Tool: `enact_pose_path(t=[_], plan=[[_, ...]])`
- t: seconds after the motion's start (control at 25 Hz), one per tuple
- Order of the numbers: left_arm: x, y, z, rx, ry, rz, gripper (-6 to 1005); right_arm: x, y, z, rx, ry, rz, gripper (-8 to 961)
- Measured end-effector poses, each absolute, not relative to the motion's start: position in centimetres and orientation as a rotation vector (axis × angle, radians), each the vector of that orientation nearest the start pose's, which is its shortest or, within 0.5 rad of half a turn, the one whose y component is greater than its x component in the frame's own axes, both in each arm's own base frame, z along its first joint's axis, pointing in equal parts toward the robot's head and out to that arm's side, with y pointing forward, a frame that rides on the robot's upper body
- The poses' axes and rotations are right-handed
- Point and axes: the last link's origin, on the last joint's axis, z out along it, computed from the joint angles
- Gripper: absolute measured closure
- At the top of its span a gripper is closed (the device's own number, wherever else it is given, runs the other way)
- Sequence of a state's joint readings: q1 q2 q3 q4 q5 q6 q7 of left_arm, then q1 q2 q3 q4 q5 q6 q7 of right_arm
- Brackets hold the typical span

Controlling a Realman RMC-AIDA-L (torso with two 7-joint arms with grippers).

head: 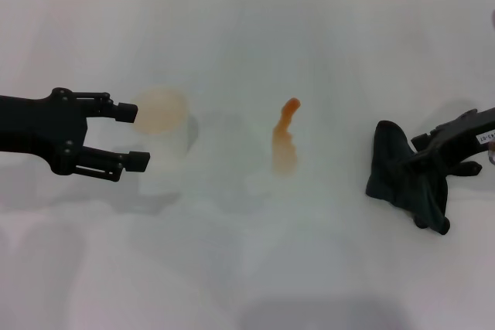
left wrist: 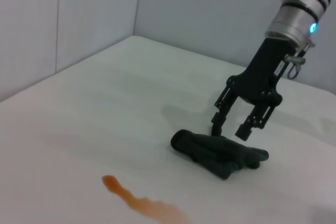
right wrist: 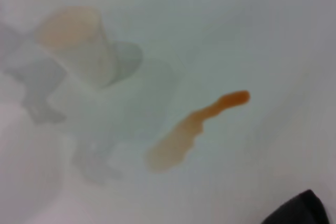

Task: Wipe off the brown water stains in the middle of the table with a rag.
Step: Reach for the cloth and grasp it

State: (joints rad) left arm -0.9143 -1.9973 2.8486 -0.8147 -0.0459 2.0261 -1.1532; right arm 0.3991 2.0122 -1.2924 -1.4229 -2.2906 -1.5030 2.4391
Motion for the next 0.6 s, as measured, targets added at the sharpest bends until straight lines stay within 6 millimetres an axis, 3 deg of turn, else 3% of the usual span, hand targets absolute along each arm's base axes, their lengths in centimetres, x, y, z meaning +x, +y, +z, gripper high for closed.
enact_pose_path(t=[0.6], plan=[[-25.47, 33.17, 7.12, -2.952, -0.493, -0.464, 111, 21.89, 33.93, 2.45, -2.562, 1.037, -0.208, 312]])
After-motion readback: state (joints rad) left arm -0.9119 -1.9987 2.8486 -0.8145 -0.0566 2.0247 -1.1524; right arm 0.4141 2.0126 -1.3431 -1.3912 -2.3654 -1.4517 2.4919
